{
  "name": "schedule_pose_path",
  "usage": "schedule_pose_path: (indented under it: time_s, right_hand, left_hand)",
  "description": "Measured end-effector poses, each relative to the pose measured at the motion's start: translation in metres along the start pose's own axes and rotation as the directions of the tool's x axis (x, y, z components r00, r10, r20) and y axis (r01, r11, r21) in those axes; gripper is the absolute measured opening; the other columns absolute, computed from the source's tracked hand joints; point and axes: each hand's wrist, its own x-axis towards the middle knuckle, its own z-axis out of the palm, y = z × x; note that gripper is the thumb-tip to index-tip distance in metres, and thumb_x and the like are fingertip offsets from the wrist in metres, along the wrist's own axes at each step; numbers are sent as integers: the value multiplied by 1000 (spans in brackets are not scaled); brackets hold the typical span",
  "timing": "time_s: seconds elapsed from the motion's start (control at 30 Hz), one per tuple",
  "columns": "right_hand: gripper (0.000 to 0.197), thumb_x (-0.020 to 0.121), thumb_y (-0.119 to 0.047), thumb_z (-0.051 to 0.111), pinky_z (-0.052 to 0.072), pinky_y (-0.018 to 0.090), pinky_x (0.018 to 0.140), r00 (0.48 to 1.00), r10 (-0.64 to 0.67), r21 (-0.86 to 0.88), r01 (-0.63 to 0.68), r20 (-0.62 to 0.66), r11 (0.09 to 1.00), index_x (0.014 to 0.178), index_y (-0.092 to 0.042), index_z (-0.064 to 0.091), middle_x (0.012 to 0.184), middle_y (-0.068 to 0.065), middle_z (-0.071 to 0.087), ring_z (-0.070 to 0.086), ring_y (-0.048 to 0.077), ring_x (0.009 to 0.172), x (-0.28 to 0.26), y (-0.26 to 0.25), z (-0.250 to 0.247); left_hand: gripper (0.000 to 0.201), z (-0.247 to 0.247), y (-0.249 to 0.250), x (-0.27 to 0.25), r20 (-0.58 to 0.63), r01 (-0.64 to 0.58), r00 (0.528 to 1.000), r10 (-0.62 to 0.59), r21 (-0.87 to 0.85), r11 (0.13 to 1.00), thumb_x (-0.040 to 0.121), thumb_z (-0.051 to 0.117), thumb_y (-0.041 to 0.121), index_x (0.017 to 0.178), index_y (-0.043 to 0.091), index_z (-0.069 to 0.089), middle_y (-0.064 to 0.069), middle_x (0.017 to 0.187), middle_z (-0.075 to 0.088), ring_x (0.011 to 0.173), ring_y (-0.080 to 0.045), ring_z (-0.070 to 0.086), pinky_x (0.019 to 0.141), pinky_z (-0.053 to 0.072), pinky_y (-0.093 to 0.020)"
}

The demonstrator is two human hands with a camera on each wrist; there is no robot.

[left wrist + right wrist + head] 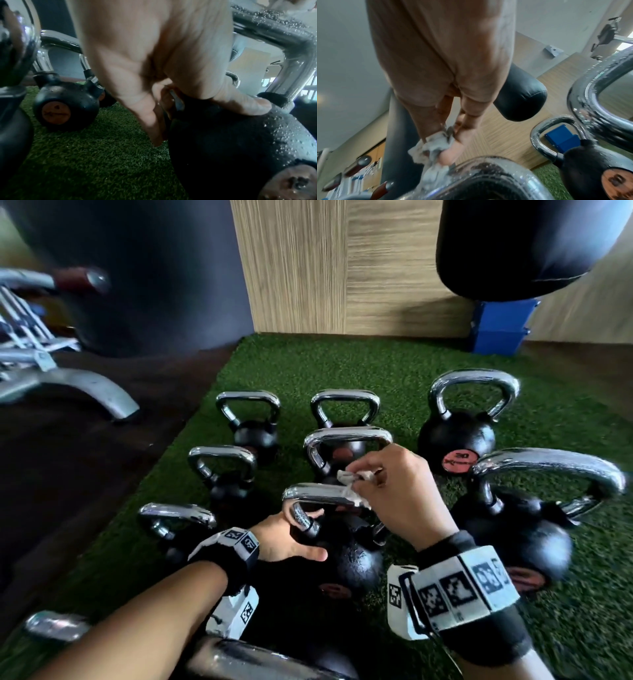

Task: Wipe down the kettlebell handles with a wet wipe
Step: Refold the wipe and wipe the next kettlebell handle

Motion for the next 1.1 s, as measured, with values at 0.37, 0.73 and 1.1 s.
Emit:
schedule_pose_path:
  time_s: [0.37, 0.73, 1.1]
  right_hand:
    - [32, 86, 3, 64, 54, 39, 83, 987, -154, -160, 160, 50, 974, 106, -17, 79, 97, 5, 64, 63, 28, 91, -7, -18, 17]
    - [31, 79, 5, 58, 54, 34, 88, 947, -75, -378, 196, 312, 905, 101, -12, 70, 111, 1, 45, 56, 23, 97, -9, -31, 27]
    - [24, 84, 4, 59, 56, 34, 77, 998, -8, -299, 28, 70, 954, 88, -11, 77, 94, -1, 52, 62, 21, 83, -17, -15, 17]
  left_hand:
    - [117, 4, -10, 1, -7, 0, 1000, 0, -27, 1000, 48, 66, 95, 151, 51, 35, 23, 156, 24, 151, -10, 23, 118, 20, -24]
    - [104, 8, -15, 4, -39, -28, 999, 26, -72, 997, 57, 73, 83, 150, 50, 37, 11, 160, 34, 148, -15, 33, 122, 30, -35]
    - [103, 9, -19, 5, -44, -60, 997, 56, -112, 992, 60, 75, 80, 151, 49, 37, 11, 157, 39, 146, -14, 35, 114, 30, -27]
